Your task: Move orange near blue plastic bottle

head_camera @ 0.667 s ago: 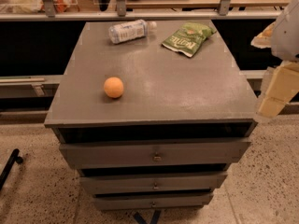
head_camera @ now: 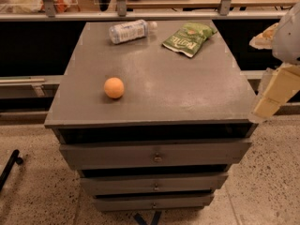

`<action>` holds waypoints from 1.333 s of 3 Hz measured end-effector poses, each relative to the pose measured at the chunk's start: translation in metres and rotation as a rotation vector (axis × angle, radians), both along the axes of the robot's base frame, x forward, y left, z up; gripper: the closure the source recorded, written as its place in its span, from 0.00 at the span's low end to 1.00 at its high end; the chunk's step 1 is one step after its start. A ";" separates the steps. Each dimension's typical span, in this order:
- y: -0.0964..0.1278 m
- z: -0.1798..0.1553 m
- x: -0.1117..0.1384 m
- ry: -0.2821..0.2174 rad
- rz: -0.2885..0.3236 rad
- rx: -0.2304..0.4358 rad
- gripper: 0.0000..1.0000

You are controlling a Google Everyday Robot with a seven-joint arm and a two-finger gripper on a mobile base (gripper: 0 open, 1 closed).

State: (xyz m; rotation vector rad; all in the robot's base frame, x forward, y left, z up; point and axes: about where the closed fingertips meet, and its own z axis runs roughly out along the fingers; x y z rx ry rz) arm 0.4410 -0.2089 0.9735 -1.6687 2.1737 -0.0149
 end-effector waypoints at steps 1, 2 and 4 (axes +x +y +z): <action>0.017 -0.010 0.012 -0.047 0.001 0.195 0.00; 0.031 -0.022 0.030 -0.081 -0.022 0.319 0.00; 0.054 -0.077 0.054 -0.073 -0.061 0.484 0.00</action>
Offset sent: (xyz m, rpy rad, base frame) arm 0.0565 0.0421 -0.0372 0.4768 -0.1189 -0.0572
